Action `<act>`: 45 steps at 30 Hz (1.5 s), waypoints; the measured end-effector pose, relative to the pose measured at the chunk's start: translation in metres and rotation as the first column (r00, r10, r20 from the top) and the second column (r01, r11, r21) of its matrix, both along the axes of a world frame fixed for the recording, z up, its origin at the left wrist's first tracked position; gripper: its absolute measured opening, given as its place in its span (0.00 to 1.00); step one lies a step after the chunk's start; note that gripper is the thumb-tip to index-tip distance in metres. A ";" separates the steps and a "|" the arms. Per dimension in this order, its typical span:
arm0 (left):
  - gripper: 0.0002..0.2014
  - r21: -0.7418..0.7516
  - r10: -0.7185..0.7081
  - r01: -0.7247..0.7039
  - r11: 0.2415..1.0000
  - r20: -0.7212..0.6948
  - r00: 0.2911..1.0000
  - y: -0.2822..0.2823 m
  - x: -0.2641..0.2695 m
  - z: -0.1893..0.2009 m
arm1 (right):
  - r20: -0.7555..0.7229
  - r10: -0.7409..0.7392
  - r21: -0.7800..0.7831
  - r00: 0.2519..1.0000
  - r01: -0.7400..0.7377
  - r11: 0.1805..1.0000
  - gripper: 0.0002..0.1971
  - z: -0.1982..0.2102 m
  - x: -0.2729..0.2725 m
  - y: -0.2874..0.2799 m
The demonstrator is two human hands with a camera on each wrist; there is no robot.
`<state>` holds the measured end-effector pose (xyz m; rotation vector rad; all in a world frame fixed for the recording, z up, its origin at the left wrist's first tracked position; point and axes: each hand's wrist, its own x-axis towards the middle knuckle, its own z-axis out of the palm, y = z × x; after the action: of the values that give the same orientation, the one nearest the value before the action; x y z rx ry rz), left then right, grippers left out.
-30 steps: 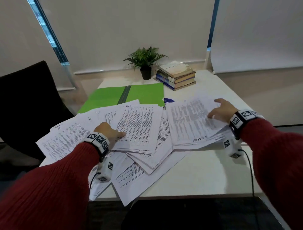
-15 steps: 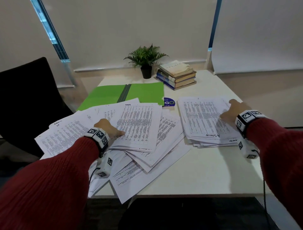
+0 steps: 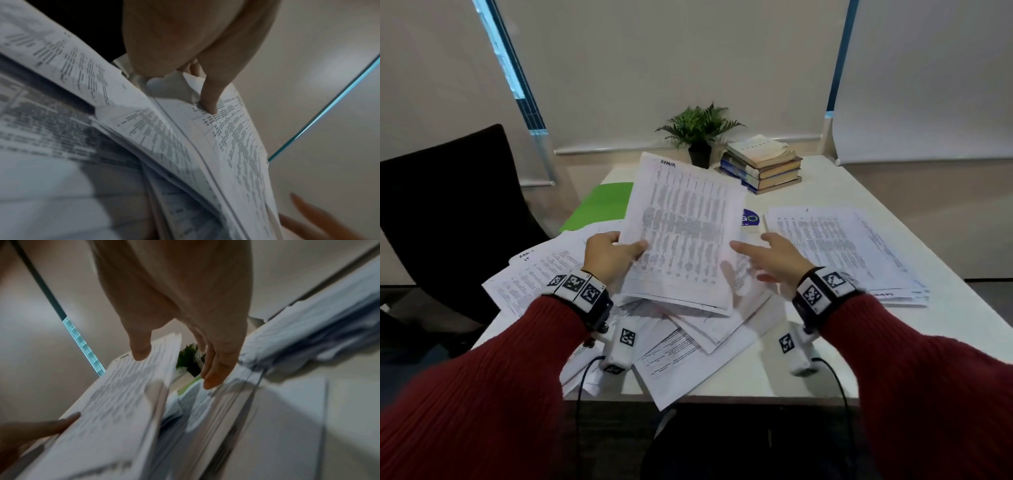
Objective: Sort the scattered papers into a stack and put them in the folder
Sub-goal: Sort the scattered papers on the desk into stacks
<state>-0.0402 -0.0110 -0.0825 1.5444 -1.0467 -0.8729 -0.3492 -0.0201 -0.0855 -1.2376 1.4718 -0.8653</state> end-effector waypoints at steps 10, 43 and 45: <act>0.11 0.072 0.021 -0.032 0.997 0.139 0.990 0.004 0.032 0.004 | 0.180 -0.088 -0.114 0.980 0.110 0.987 0.25 -0.040 0.068 0.001; 0.12 -0.286 0.488 -0.405 0.868 0.347 0.801 0.005 0.094 0.088 | 0.137 -0.048 -0.047 0.989 0.055 0.997 0.18 -0.053 0.049 0.000; 0.12 -0.248 0.432 -0.371 0.895 0.275 0.859 0.003 0.092 0.083 | 0.116 -0.043 -0.053 0.992 0.049 0.997 0.19 -0.054 0.049 -0.001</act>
<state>0.0523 -0.0085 0.0000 1.6958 -0.9474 -0.2238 -0.3006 -0.0211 -0.1396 -1.1792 1.3974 -0.9983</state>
